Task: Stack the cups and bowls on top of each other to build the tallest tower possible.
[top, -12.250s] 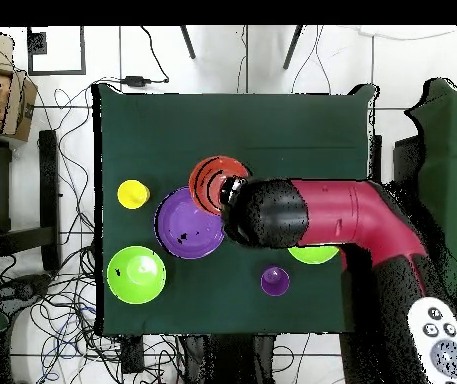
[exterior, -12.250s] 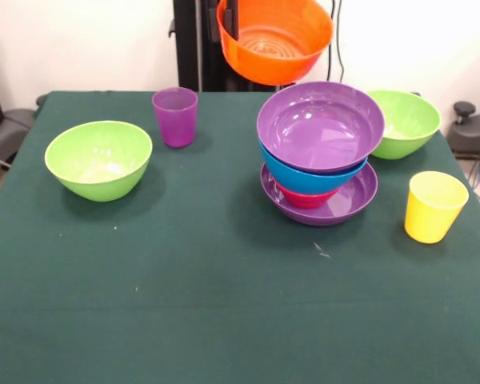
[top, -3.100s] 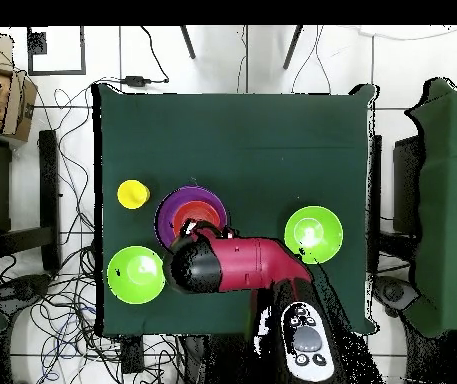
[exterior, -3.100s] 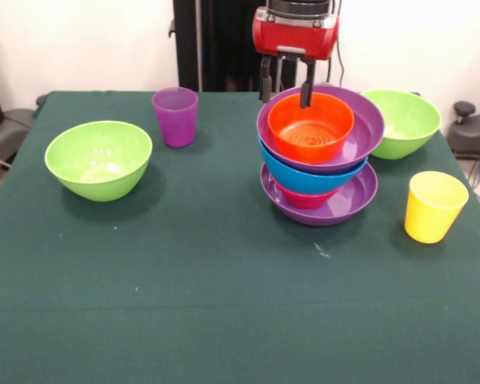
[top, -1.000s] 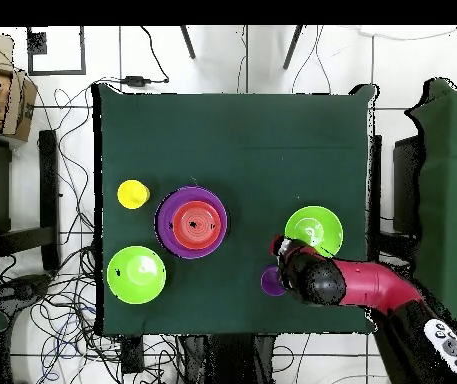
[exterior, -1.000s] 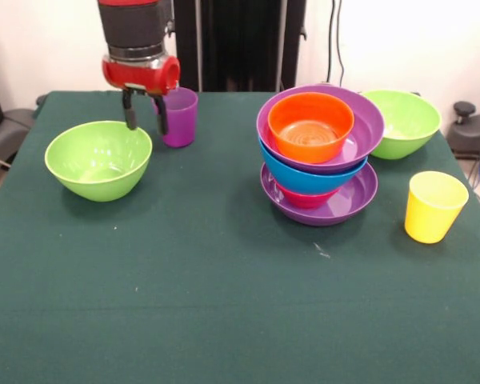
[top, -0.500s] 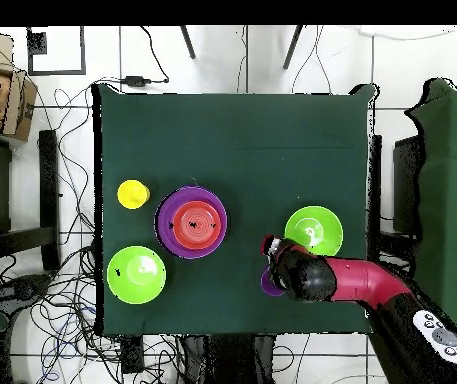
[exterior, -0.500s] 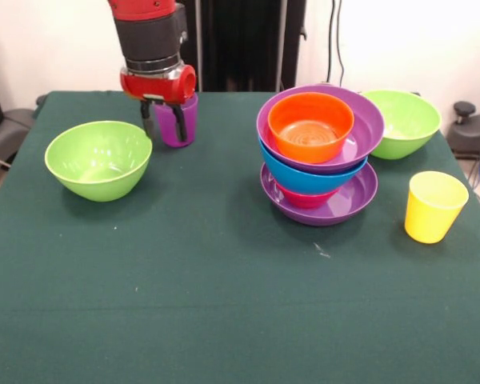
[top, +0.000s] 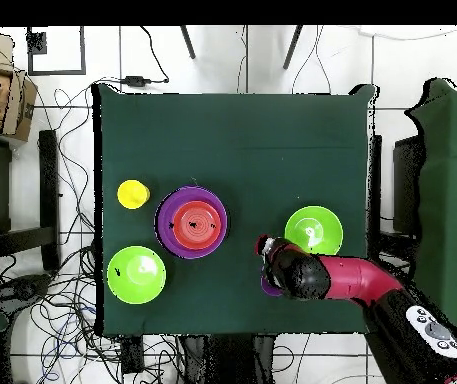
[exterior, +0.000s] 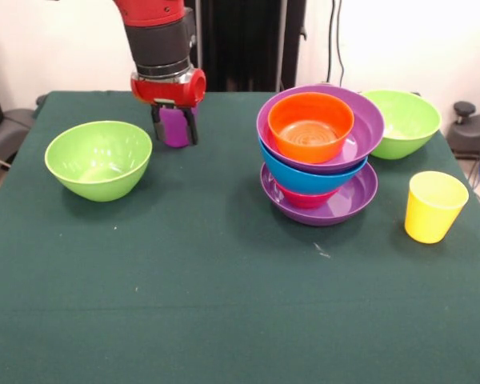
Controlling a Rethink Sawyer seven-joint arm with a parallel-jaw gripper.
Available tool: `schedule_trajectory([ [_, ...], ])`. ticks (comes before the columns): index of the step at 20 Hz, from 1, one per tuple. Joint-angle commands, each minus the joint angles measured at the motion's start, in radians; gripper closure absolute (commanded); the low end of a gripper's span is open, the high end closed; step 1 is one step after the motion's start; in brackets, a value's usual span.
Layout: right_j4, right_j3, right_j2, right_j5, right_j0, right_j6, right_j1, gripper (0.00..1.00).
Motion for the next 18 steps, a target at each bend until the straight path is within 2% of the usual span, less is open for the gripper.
schedule_trajectory([
  [1, -0.090, -0.076, 0.031, -0.052, 0.062, -0.035, 0.029, 0.00],
  [9, -0.080, -0.056, 0.031, -0.042, 0.063, -0.034, 0.005, 0.00],
  [18, -0.085, -0.053, 0.082, 0.011, -0.022, -0.117, -0.003, 0.00],
])
